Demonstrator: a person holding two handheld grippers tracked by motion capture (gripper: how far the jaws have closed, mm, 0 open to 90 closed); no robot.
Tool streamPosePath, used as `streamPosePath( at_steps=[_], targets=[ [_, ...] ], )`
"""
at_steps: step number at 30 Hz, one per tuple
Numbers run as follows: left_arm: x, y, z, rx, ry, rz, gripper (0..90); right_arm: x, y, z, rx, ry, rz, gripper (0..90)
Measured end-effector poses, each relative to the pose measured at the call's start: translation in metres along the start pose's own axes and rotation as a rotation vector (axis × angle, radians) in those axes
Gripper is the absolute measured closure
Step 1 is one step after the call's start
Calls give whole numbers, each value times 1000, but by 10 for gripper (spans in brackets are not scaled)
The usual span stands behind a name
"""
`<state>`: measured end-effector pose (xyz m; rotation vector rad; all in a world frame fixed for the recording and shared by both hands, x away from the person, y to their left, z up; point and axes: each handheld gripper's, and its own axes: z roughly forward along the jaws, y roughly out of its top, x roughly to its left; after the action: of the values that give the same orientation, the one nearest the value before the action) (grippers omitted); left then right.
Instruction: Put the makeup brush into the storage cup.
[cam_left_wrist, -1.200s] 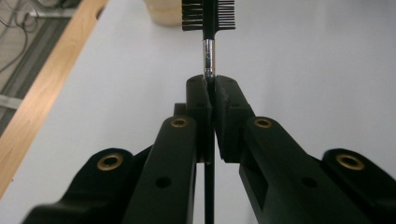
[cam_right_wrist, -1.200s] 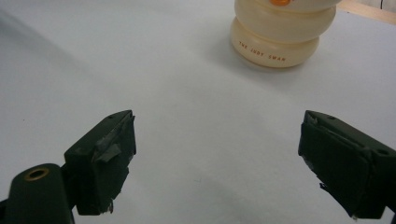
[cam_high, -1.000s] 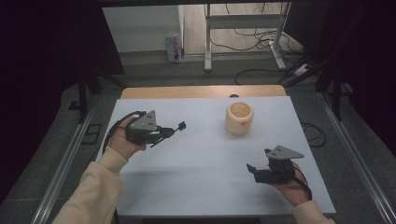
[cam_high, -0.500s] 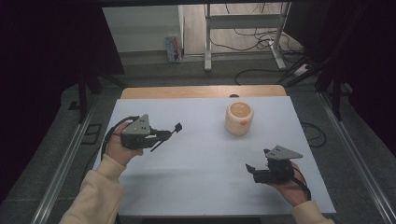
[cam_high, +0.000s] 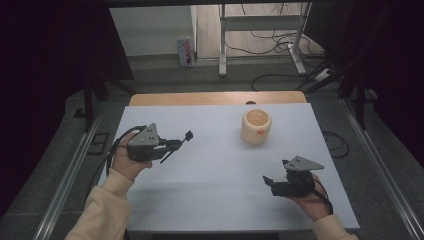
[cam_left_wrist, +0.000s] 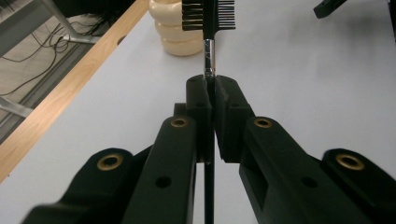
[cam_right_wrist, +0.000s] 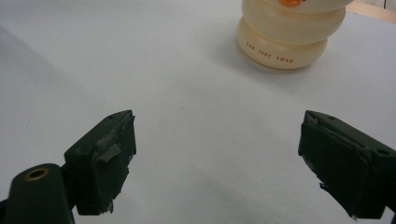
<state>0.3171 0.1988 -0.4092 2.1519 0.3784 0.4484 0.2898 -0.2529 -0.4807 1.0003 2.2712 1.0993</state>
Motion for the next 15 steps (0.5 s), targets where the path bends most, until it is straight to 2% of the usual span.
streamPosePath(
  at_steps=[7, 10, 15],
  targets=[
    [-4, 3, 0, -29, 30, -47, 856, 1, 0, 1, -1, 3, 1, 108],
    [-5, 1, 0, -48, 31, -82, 856, 2, 0, 0, -2, 3, 2, 108],
    [-7, -4, -1, -73, 39, -110, 856, 2, 1, 1, -2, 4, -1, 108]
  ],
)
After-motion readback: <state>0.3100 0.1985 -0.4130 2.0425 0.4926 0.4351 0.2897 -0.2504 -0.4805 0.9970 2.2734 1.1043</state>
